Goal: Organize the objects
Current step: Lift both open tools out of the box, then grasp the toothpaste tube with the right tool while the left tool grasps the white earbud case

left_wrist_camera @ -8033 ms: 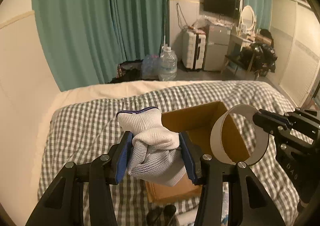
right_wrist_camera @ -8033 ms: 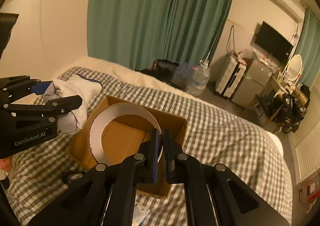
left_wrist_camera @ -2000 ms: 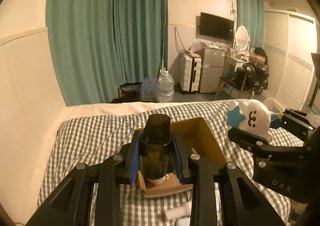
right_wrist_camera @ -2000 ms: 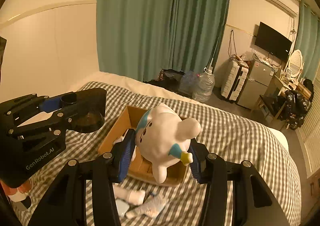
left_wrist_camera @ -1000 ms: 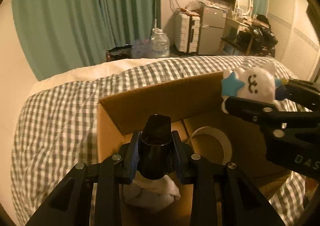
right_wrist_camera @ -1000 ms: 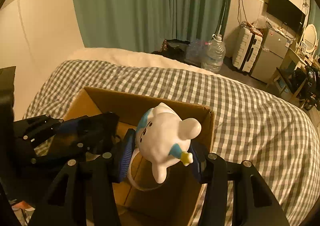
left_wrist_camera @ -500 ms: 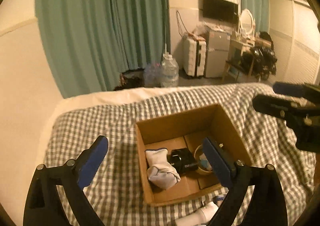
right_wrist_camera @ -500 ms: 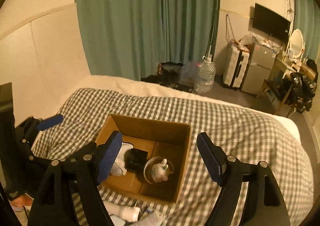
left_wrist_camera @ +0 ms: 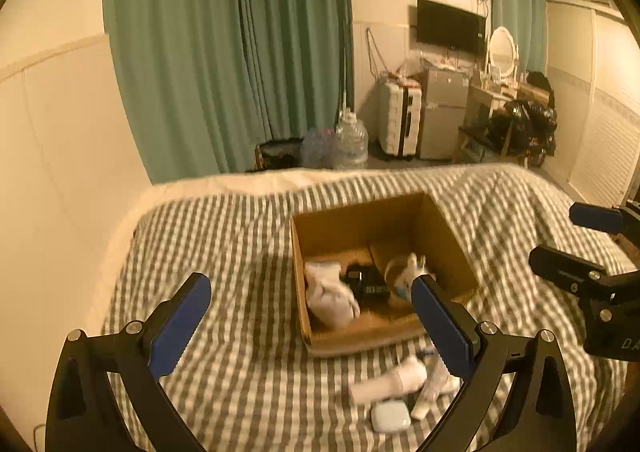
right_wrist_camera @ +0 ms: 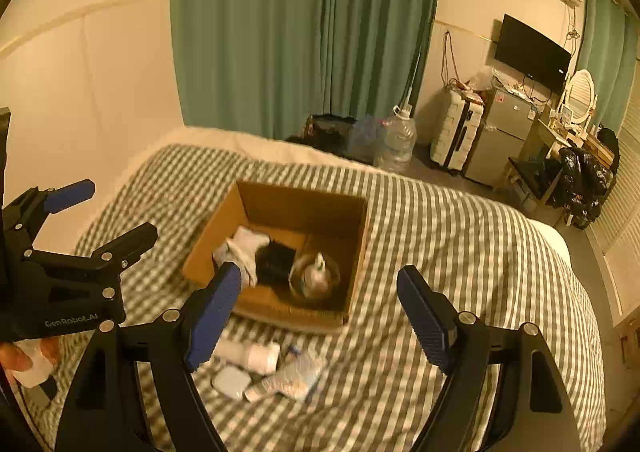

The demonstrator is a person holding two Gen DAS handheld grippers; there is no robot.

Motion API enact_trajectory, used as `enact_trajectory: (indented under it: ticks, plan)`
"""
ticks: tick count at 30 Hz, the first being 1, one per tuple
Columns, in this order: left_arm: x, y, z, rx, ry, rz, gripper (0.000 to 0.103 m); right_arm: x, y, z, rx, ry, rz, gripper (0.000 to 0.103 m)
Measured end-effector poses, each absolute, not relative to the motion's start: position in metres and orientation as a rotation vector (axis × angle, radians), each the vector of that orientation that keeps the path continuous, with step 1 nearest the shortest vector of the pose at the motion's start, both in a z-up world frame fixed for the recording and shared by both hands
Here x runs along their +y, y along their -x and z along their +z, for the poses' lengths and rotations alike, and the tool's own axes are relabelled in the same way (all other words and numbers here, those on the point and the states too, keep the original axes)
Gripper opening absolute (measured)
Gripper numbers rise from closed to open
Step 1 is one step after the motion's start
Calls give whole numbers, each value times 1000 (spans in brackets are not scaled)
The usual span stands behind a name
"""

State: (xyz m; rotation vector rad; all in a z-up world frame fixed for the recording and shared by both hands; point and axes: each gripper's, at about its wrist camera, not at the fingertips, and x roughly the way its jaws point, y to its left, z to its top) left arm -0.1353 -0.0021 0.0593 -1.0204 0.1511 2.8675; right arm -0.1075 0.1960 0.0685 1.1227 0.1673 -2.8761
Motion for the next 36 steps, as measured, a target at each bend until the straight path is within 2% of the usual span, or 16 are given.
enact_trajectory:
  ticks: [6, 19, 22, 27, 30, 32, 34, 36]
  plan:
    - [2, 132, 7, 121, 1140, 2830, 103, 194, 100, 17, 170, -1220, -2858, 80]
    - [6, 114, -98, 175, 1340, 2816, 103, 191, 113, -111, 57, -1511, -2730, 80]
    - [-2, 115, -111, 165, 1398, 2815, 103, 188, 114, -134, 21, -1531, -2693, 80]
    - [-10, 116, -120, 111, 1433, 2820, 103, 181, 124, -163, 95, -1619, -2675, 80]
    - [-8, 116, -127, 96, 1453, 2812, 103, 179, 127, -172, 110, -1630, -2647, 72]
    - [-5, 115, -132, 108, 1475, 2797, 103, 182, 125, -173, 116, -1636, -2668, 56]
    - [1, 111, -133, 143, 1462, 2791, 103, 191, 121, -168, 51, -1622, -2679, 46]
    - [8, 107, -131, 164, 1437, 2775, 103, 201, 116, -163, -28, -1599, -2680, 41]
